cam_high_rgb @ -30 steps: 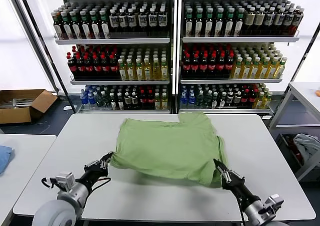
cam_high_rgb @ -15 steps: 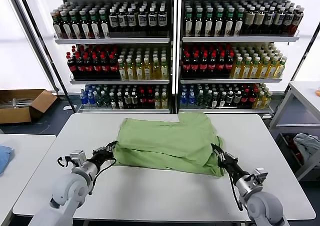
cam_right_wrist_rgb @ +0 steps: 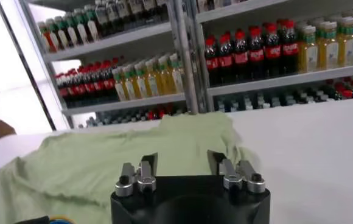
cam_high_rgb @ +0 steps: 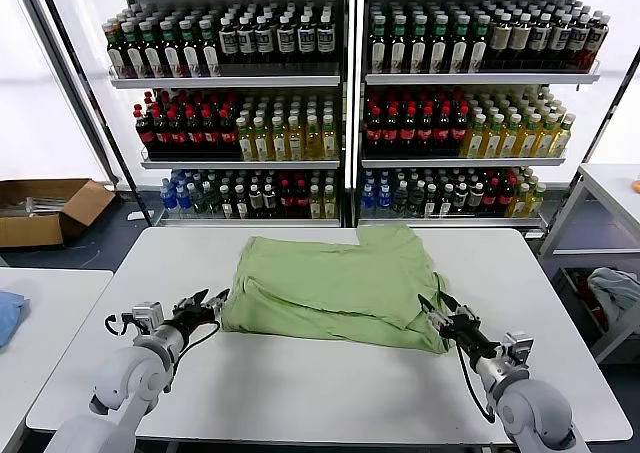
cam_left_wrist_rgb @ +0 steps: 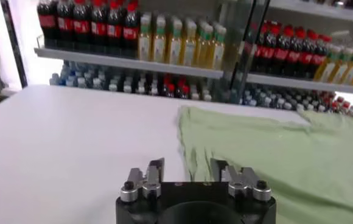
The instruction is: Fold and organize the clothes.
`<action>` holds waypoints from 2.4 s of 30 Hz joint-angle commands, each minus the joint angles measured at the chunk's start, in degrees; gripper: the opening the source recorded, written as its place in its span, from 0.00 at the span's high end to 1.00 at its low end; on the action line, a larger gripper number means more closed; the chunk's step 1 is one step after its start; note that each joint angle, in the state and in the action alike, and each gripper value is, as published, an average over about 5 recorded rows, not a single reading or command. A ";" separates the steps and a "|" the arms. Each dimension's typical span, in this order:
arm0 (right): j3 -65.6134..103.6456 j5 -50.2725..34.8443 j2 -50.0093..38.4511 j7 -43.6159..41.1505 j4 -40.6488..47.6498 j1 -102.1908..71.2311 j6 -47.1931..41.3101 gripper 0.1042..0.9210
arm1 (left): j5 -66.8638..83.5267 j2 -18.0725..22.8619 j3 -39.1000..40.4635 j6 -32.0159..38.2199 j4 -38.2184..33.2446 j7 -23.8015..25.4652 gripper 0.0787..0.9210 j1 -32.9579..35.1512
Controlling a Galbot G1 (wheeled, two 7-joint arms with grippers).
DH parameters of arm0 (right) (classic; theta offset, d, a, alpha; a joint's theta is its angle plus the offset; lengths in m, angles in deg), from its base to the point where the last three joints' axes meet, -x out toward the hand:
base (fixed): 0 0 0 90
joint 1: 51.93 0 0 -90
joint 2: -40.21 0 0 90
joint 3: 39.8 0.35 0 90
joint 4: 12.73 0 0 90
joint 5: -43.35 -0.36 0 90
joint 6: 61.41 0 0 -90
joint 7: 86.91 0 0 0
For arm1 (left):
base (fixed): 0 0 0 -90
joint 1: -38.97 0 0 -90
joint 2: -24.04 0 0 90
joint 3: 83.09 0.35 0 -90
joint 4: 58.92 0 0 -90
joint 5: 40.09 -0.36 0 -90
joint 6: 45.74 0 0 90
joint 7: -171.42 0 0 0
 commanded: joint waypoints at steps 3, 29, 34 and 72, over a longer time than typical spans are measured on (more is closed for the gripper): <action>2.10 6.79 0.92 2.31 -4.44 -9.81 -2.89 0.17 | -1.53 0.86 1.68 -0.85 -0.32 0.24 0.28 4.43; 1.45 6.15 -0.75 0.64 -5.43 -8.75 -2.17 0.97 | -1.86 -0.14 -1.65 -1.42 -5.24 2.40 0.95 13.50; 4.14 5.58 -1.48 -1.05 -9.78 -13.65 -3.18 0.97 | -2.63 -0.73 -7.25 -1.44 -12.96 2.35 0.98 23.63; 10.28 -4.57 -4.48 -6.15 -16.65 -11.63 0.06 0.42 | -2.72 1.70 -26.25 -1.33 -28.09 5.48 0.63 33.74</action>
